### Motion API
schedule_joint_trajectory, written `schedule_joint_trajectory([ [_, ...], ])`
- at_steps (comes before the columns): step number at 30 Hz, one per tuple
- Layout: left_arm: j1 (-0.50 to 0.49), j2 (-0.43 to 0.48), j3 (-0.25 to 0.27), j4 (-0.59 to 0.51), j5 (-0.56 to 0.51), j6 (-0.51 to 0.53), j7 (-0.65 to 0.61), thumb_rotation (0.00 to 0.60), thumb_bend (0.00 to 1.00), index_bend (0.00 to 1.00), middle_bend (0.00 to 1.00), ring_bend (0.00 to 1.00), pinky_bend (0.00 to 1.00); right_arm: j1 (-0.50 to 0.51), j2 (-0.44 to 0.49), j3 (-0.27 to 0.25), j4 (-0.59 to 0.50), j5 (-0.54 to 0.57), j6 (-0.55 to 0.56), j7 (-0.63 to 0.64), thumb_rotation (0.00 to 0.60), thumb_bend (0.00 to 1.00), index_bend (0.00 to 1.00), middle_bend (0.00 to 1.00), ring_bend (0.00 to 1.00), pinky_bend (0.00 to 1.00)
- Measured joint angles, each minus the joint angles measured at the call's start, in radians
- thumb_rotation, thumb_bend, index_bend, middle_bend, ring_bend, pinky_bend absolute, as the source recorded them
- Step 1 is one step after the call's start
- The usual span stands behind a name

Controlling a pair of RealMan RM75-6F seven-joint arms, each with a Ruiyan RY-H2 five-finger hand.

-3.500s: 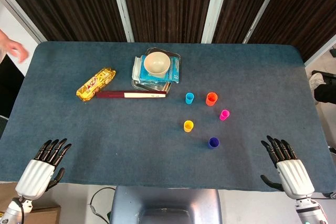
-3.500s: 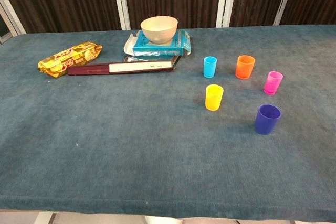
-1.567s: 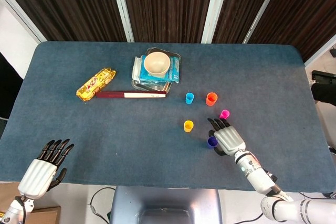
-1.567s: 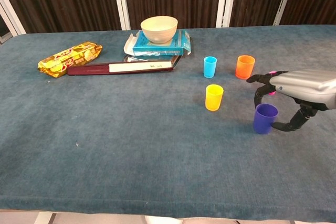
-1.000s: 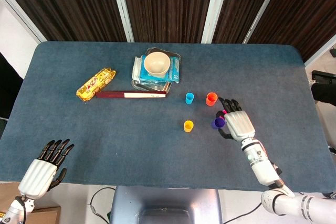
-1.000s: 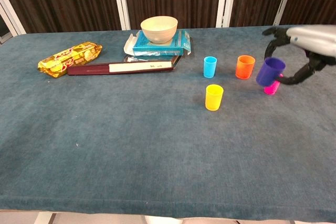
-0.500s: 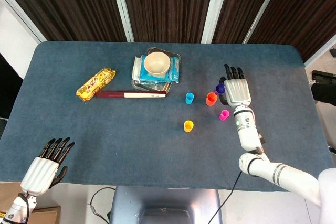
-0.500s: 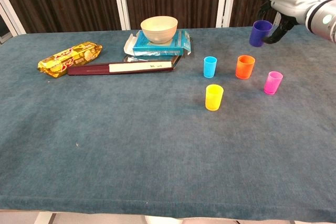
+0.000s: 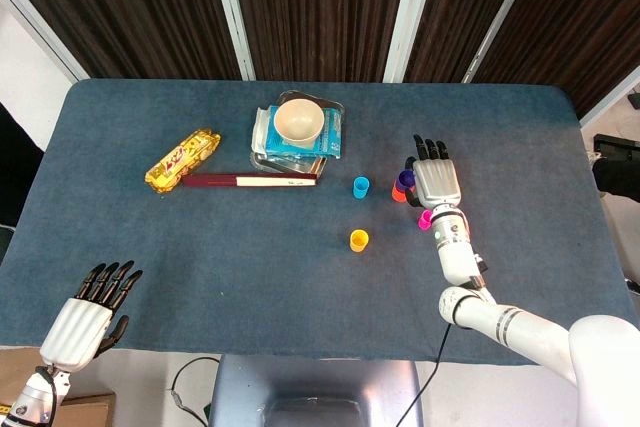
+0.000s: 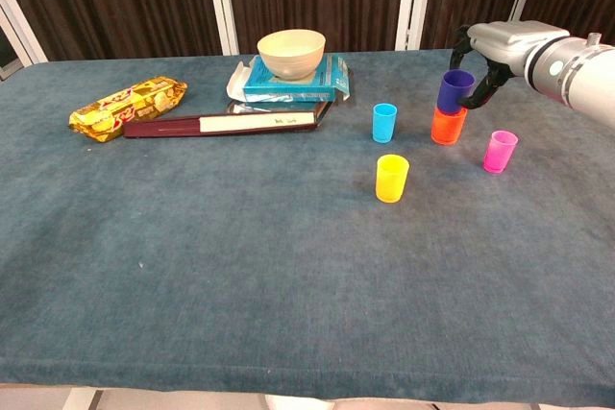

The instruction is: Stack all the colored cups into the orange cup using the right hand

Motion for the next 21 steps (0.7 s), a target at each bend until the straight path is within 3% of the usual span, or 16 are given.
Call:
schedule_joint_trajectory([
  [4, 0.000, 0.000, 0.001, 0.001, -0.001, 0.000, 0.000, 0.600, 0.48, 0.00, 0.01, 0.04, 0.10, 0.005, -0.012, -0.005, 0.012, -0.005, -0.002, 0.009, 0.600, 0.47, 0.55, 0.01, 0.00, 0.00],
  [8, -0.001, 0.000, 0.001, 0.000, -0.002, -0.002, 0.001, 0.600, 0.48, 0.00, 0.01, 0.04, 0.10, 0.006, -0.014, -0.009, 0.013, 0.007, -0.011, 0.007, 0.600, 0.47, 0.38, 0.01, 0.00, 0.00],
  [12, -0.001, 0.000, 0.000, 0.000, -0.004, -0.003, -0.001, 0.600, 0.48, 0.00, 0.01, 0.04, 0.10, 0.003, 0.000, -0.015, -0.010, 0.016, -0.011, -0.002, 0.600, 0.47, 0.27, 0.00, 0.00, 0.00],
  [17, -0.001, 0.003, 0.000, 0.000, -0.003, 0.001, -0.006, 0.600, 0.48, 0.00, 0.01, 0.04, 0.10, -0.015, 0.041, -0.025, -0.085, -0.013, 0.017, 0.007, 0.600, 0.47, 0.25, 0.00, 0.00, 0.00],
  [21, -0.003, 0.001, 0.004, 0.000, 0.005, 0.000, -0.003, 0.600, 0.48, 0.00, 0.01, 0.04, 0.10, -0.045, 0.092, -0.048, -0.205, -0.080, 0.055, 0.028, 0.600, 0.47, 0.24, 0.00, 0.00, 0.00],
])
